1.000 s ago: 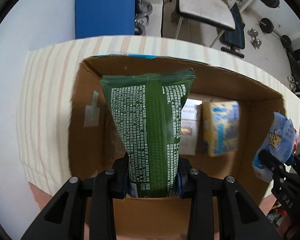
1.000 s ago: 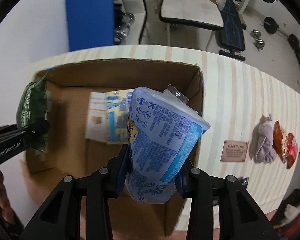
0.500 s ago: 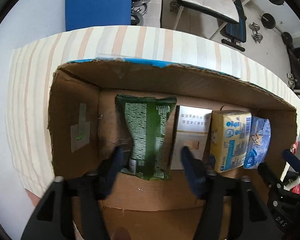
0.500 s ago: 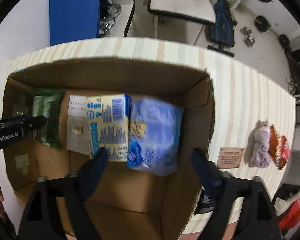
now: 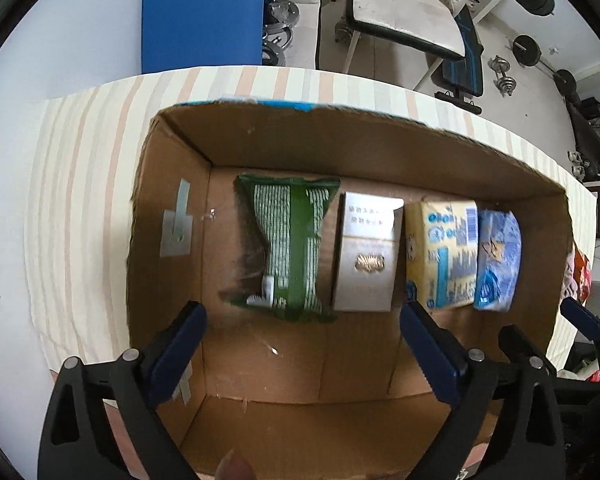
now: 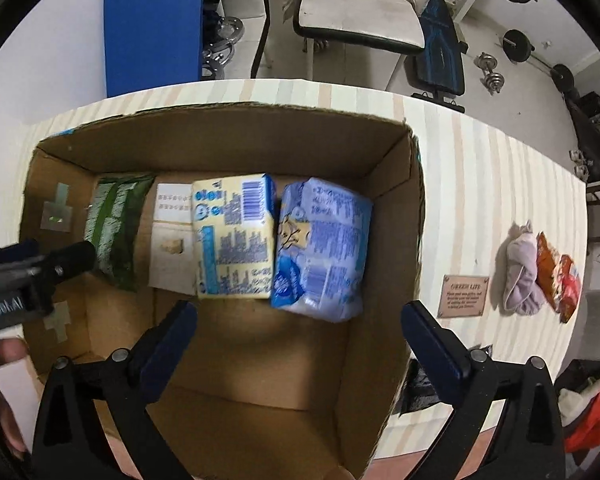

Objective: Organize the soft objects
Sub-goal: 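Lower both bags into the cardboard box and open both tools, then grasp the black bag with the left tool while the right tool grasps the red bag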

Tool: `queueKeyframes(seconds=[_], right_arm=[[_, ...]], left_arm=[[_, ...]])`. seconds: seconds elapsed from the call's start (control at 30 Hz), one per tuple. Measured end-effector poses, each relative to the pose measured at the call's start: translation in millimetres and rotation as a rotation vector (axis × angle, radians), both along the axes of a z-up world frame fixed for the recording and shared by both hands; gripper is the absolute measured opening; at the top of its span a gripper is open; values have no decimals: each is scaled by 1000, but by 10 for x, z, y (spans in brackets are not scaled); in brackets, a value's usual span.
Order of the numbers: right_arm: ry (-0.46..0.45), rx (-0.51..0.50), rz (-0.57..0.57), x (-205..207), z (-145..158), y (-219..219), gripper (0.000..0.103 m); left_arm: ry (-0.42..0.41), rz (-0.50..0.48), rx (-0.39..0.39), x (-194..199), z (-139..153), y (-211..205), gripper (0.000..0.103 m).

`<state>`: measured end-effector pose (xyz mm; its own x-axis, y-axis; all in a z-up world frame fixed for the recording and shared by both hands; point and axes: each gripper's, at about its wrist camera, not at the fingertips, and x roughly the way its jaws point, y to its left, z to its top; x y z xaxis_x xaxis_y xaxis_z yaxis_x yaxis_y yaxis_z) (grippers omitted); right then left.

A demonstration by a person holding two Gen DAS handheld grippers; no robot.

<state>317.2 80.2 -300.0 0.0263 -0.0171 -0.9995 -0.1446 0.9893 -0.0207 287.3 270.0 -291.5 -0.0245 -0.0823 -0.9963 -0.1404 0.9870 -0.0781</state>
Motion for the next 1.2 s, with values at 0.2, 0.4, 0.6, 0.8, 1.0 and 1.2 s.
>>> queueKeyframes(seconds=[0.2,0.4,0.6,0.8,1.0,1.2], right_arm=[[-24,46,-14,-221,160,-17,103],[-74,95,-16,-594,462,-75,103],[-121,148,-14,-1005,796,-151,103],[-139,217,-25,-1270,1018,-258,103],[-186,318,-108,-1396,1193,-756,103],[-200,299,-279,-1535,1273,-1776,103]], left_arm=[[-82,1,31,-287,245,-76,99],[-169,9,40,-609,575,-125,99],[-233,8,51,-971,906,-180,99],[-281,12,36,-1162,1187,-302,99],[-368,-89,143,-1187,1482,-880,99],[-395,-375,166,-1088,1450,-2032,99]])
